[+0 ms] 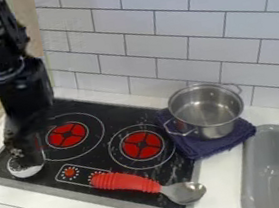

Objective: Move the white object to the left top corner of the burner

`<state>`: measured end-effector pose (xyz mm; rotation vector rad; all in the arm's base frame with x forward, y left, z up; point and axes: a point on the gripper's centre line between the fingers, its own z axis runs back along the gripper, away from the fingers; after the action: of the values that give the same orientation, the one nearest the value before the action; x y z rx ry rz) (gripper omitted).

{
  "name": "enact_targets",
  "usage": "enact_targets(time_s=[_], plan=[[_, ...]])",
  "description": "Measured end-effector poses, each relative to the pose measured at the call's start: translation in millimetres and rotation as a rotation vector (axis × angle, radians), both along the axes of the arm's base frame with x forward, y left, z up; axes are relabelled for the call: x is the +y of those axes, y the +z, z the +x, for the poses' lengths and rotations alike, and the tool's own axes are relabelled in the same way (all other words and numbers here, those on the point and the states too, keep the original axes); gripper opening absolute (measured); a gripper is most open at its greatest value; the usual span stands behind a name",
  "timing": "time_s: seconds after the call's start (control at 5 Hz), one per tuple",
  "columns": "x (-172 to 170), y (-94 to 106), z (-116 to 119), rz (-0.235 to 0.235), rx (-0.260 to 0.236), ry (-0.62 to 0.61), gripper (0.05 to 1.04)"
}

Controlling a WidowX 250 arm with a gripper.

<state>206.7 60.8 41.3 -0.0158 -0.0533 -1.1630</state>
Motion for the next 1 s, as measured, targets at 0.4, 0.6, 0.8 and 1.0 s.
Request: enact_targets(time_s=[0.4,0.6,0.8,1.0], plan=[[14.5,-20.5,1.9,0.008,0.046,0.051,1.000],[21.4,-22.3,7.4,0.029,0.044,0.057,1.000],[23.3,-23.5,7.0,0.036,0.052,0.063,0.946],[25.3,-23.2,7.1,0.051,0.054,0.062,0.756]])
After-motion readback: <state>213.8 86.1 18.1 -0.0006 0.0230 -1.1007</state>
